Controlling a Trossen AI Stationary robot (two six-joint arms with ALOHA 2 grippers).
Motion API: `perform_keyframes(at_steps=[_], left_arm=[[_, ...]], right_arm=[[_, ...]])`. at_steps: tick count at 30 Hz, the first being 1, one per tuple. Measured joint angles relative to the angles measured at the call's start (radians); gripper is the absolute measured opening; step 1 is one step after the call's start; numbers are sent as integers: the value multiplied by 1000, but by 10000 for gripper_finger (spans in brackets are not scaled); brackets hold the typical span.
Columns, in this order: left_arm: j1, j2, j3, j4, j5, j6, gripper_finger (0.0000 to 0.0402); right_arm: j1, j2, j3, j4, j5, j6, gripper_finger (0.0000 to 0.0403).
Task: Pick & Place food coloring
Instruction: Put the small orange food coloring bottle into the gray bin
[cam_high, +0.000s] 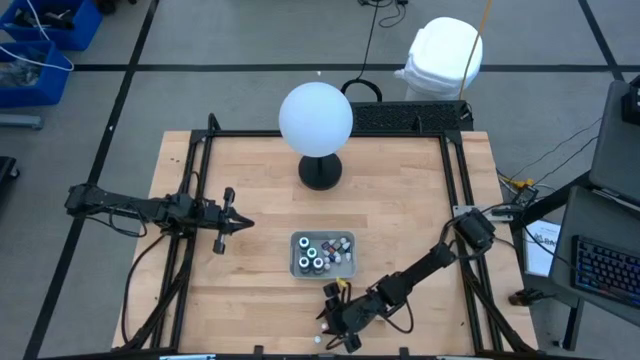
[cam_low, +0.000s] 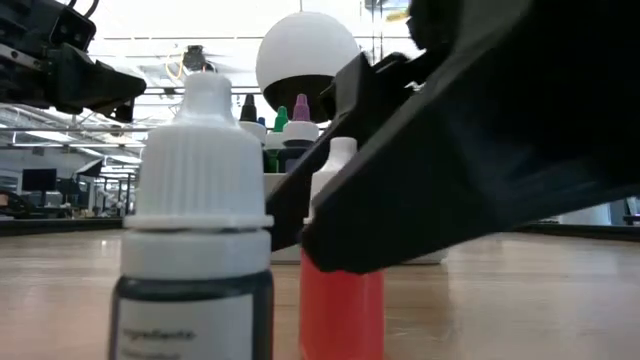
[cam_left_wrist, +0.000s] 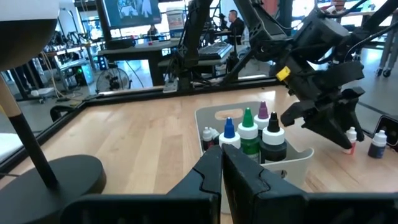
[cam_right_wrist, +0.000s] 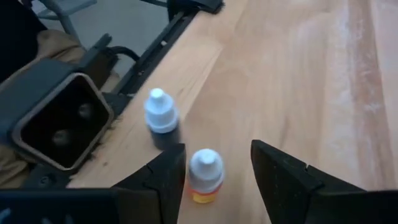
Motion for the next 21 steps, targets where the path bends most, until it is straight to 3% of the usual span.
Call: perform_keyframes(at_steps=[12, 21], left_arm=[[0, 0, 0, -8, 0, 2, 21], [0, 0, 0, -8, -7, 2, 21]], right_arm=[[14, -27, 0, -16, 2, -30, 167], [13, -29, 0, -71, 2, 23, 113]])
